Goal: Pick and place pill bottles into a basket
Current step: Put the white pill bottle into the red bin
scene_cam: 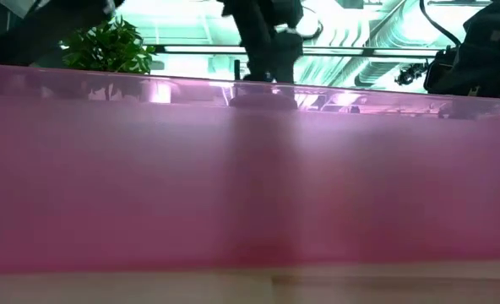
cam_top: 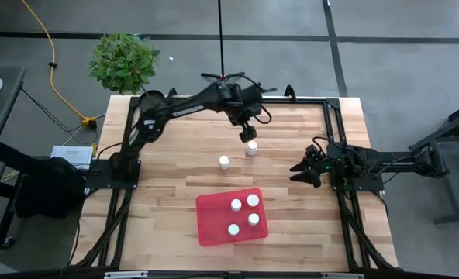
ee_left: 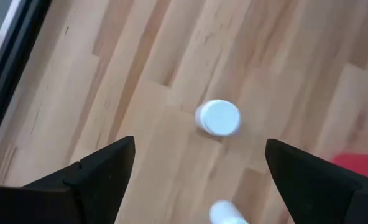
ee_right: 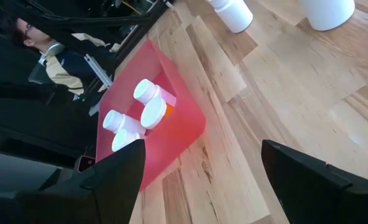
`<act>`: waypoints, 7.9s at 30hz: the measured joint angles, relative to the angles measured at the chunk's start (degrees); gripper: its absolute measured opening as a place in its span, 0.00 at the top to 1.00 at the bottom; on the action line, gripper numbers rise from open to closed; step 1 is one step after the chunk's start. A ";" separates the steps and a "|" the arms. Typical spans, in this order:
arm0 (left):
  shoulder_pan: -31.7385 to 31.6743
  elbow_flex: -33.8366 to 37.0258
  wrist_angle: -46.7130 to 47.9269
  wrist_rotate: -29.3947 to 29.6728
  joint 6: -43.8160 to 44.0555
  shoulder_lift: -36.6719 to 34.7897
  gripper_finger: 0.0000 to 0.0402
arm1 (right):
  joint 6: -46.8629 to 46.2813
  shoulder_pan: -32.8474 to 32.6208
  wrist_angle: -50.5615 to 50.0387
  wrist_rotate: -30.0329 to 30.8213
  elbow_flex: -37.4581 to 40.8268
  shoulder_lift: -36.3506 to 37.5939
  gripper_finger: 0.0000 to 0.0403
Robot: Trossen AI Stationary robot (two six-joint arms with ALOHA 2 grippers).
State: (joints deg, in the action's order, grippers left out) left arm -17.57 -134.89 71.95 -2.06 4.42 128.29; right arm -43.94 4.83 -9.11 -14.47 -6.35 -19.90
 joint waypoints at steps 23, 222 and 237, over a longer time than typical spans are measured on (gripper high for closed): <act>1.89 7.32 -6.69 2.69 -4.44 2.19 0.03 | -1.01 0.01 -0.15 1.06 0.00 0.02 0.23; 38.69 24.98 15.47 11.61 30.94 -26.54 0.53 | -1.10 -0.01 1.58 -3.06 0.00 0.07 0.23; 39.05 44.13 -14.54 4.49 31.84 -27.76 0.53 | -1.08 -0.01 2.54 -3.07 0.00 0.04 0.23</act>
State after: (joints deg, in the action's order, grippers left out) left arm 21.48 -90.76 57.41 2.44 36.26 100.53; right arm -45.01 4.82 -6.57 -17.54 -6.35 -19.86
